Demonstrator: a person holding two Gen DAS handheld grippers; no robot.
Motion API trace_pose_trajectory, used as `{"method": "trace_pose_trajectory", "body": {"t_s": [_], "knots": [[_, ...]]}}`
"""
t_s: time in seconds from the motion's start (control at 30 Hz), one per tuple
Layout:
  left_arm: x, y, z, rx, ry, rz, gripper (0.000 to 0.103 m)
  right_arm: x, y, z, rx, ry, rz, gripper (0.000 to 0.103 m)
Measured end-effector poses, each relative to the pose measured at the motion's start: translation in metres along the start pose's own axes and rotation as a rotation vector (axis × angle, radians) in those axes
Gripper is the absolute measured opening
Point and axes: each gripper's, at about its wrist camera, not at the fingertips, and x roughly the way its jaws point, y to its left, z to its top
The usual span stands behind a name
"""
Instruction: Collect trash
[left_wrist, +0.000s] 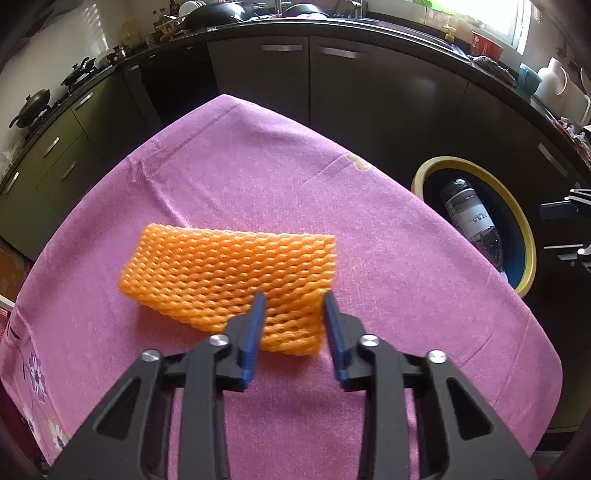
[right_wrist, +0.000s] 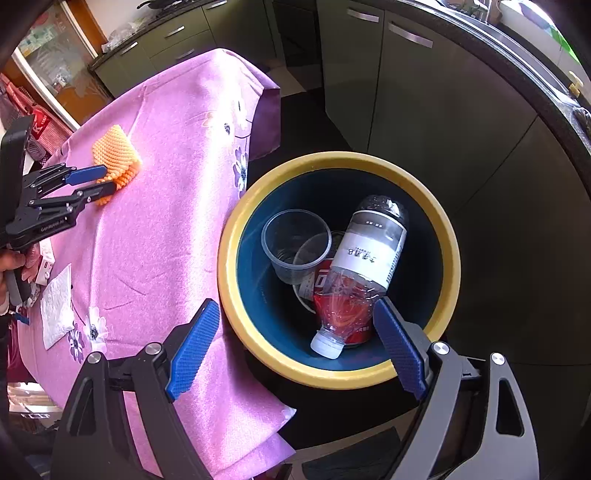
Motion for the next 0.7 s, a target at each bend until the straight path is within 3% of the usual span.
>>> {"method": "trace_pose_trajectory", "body": {"t_s": [0.1,0.4,0.7], "knots": [[-0.005,-0.004,-0.001,0.016,-0.017,-0.001,0.009,-0.001,0.004,-0.001,-0.009,-0.003,0.004,0.084],[-0.049,-0.018,-0.006,0.071,-0.136,0.017,0.008,-0.008,0.012,-0.002,-0.026,-0.017,0.011,0.084],[-0.094,-0.059,-0.004,0.160,-0.229,-0.029,0.008,-0.016,0.006,-0.010,-0.020,-0.034,0.011,0.084]]}}
